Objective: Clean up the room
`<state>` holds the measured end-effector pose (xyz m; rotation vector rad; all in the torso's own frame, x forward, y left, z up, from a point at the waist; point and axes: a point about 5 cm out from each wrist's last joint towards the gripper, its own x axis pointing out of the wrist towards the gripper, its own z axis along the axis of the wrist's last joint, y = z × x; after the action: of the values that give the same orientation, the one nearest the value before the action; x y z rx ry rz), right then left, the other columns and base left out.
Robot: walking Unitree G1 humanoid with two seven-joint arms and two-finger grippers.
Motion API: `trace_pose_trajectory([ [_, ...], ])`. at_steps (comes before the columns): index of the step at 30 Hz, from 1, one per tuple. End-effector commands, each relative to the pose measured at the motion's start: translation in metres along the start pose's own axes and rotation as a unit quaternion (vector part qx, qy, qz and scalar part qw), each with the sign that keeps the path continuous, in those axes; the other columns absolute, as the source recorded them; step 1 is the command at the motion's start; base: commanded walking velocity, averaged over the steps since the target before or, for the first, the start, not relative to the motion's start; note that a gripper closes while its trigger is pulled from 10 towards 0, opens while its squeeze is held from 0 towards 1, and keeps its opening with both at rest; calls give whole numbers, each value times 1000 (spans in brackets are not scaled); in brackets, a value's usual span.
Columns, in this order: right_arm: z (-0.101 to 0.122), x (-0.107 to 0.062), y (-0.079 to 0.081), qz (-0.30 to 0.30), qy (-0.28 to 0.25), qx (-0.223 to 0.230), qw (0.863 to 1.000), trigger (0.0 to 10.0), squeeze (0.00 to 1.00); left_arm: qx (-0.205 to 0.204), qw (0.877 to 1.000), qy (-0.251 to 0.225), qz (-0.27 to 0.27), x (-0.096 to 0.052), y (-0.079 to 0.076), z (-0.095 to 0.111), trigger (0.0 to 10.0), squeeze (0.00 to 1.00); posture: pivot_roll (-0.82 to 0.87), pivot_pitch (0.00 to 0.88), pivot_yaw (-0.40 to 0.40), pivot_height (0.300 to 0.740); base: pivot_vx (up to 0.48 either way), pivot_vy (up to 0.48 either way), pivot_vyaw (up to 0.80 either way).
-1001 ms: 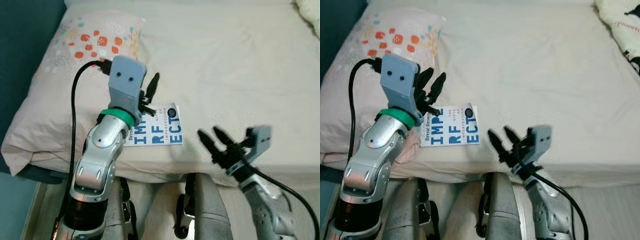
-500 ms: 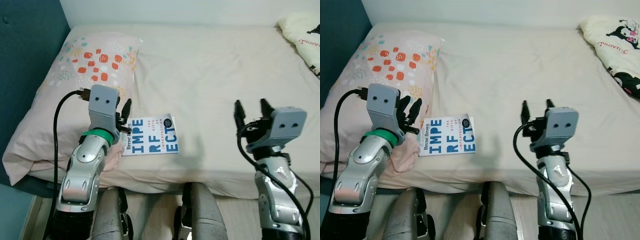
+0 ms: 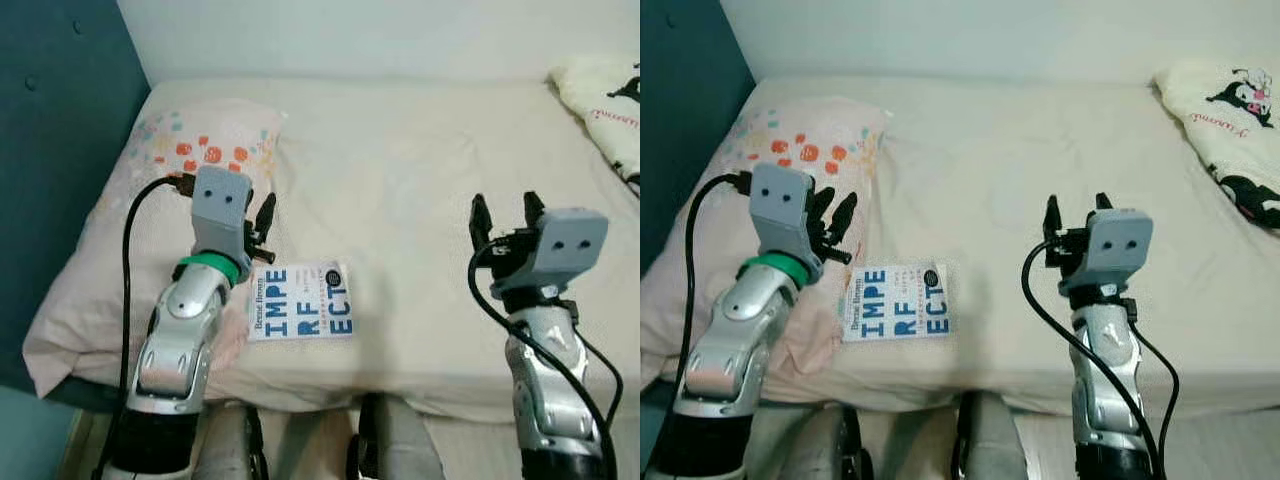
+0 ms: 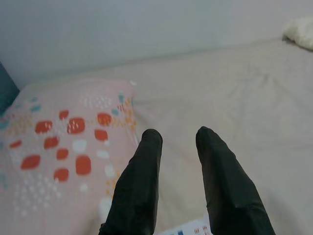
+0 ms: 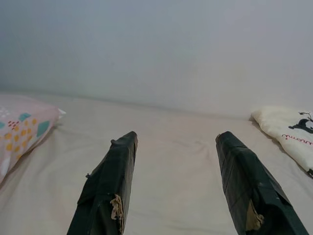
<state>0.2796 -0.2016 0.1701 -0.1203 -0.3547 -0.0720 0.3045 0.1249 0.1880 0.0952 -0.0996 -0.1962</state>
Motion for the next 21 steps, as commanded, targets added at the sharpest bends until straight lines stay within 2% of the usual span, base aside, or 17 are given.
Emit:
trace_pose_trajectory([
  [1, -2, -1, -2, -6, 2, -3, 1000, 10000, 0, 1, 1000, -3, -3, 1, -2, -1, 10000, 0, -86, 0, 12, 695, 0, 0, 0],
  [8, -4, -1, -3, -8, 3, -3, 1000, 10000, 0, 3, 1000, -11, -20, 2, -7, 0, 10000, 0, -87, 0, 11, 722, 0, 0, 0],
  [11, -6, -1, -3, -10, 5, -3, 1000, 10000, 0, 2, 1000, -12, -26, 3, -8, 0, 10000, 0, -86, 0, 11, 734, 0, 0, -423],
  [15, -6, -1, -3, -11, 7, -1, 1000, 10000, 0, 0, 999, -11, -30, 3, -9, 0, 10000, 0, -86, 0, 11, 734, 0, 0, -481],
  [19, -8, -1, -1, -16, 12, 20, 1000, 10000, 0, -3, 999, -18, -40, 4, -13, -1, 10000, 0, -88, 0, 12, 734, 0, 0, 0],
  [21, -9, -1, -1, -17, 14, 26, 999, 10000, 0, -4, 999, -22, -42, 5, -14, 0, 10000, 0, -91, 0, 13, 734, 0, -386, 0],
])
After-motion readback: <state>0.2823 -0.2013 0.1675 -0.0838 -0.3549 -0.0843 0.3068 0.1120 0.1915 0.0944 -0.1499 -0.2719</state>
